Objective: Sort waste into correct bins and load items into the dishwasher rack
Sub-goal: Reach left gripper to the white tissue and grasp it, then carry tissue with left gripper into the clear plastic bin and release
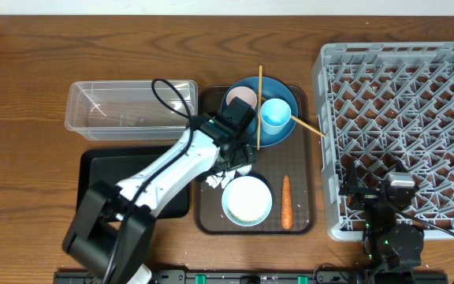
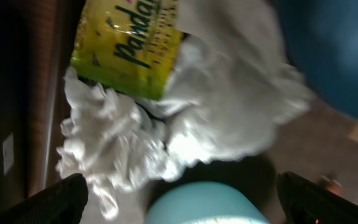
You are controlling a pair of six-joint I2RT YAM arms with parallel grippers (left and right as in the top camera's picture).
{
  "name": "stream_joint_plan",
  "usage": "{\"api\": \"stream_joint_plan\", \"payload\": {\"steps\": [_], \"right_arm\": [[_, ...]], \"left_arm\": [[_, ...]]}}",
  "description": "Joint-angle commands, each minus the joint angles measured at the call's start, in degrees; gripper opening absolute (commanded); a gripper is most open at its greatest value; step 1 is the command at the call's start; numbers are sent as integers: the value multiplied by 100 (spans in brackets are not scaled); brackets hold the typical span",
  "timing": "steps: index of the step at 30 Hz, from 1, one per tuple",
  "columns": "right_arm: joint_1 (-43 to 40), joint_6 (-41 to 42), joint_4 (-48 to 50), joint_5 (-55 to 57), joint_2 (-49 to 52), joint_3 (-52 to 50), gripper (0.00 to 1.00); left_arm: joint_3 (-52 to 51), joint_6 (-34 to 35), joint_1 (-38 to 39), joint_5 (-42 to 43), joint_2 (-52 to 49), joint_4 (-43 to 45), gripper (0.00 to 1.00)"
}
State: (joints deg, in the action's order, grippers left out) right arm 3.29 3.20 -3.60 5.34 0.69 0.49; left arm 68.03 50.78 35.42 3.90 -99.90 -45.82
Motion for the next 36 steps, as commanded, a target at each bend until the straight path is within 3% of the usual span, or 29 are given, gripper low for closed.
{"api": "stream_joint_plan", "payload": {"steps": [1,11,13,16,18,23,26,27,36], "right_arm": [[-33,-31,-7,-2,-31,-17,99],[-33,-31,-7,-2,-31,-17,99],[-33,-31,-7,-2,-31,-17,99],[-33,-31,-7,-2,-31,-17,99],[-33,-31,-9,-2,-31,-17,99],[-33,-31,-7,-2,-31,-17,99],[-33,-31,-7,-2,-31,-17,99],[-33,-31,-7,-2,-31,-17,99],[-33,-31,-7,-2,-31,-17,99]], "left_arm": [[-33,-72,-2,-444,-146,42,100],[-33,-74,2,-461,-774,393,99],[-33,-74,2,-461,-802,396,91],[-33,-74,2,-461,-791,400,60],[-31,-76,-4,-461,-789,378,45],[-31,-177,-4,-461,-654,247,34],[-31,-249,-4,-463,-444,221,19],[-31,-249,-4,-463,-343,205,7],[-31,-321,-4,-466,796,-61,6]]}}
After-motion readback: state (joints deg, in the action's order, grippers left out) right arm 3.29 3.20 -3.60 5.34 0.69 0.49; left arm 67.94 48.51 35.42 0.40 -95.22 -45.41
